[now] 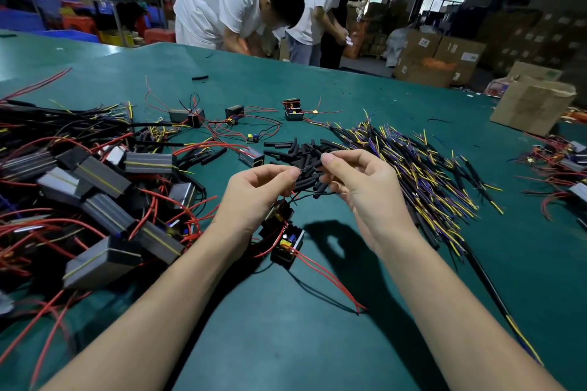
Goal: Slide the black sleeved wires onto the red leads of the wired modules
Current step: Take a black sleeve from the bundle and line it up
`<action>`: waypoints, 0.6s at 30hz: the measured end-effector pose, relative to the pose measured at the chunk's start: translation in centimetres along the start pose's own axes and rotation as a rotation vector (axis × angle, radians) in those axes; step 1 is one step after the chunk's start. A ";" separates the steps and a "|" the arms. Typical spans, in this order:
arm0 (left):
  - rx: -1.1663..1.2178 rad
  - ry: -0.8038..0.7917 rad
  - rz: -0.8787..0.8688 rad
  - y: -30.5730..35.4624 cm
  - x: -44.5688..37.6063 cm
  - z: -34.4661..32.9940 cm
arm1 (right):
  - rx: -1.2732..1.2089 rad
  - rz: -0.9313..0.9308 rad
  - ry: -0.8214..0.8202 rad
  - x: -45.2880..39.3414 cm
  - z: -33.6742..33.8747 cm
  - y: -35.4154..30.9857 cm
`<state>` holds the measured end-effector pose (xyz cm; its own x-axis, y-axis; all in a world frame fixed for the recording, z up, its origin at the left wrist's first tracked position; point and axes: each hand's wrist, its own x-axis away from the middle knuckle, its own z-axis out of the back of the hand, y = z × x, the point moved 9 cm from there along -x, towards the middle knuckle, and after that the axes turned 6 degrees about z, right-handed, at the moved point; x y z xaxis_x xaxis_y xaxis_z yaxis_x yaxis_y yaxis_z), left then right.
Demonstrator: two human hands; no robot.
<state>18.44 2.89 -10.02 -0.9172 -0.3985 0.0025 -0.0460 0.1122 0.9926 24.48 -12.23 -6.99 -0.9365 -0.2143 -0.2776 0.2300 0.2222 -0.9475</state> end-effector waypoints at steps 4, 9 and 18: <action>-0.008 0.029 -0.011 0.1 0.0 0.2 | -0.059 -0.014 0.028 0.0 0.5 -0.1; -0.025 0.029 -0.037 0.3 0.1 0.1 | -0.043 -0.026 -0.003 0.3 0.0 0.4; -0.031 -0.007 -0.080 0.6 0.3 -0.3 | -0.027 -0.023 -0.021 0.6 -0.6 0.8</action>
<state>18.27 2.56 -9.42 -0.9139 -0.3984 -0.0772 -0.1066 0.0521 0.9929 24.00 -11.62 -7.86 -0.9358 -0.2392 -0.2591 0.2008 0.2424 -0.9492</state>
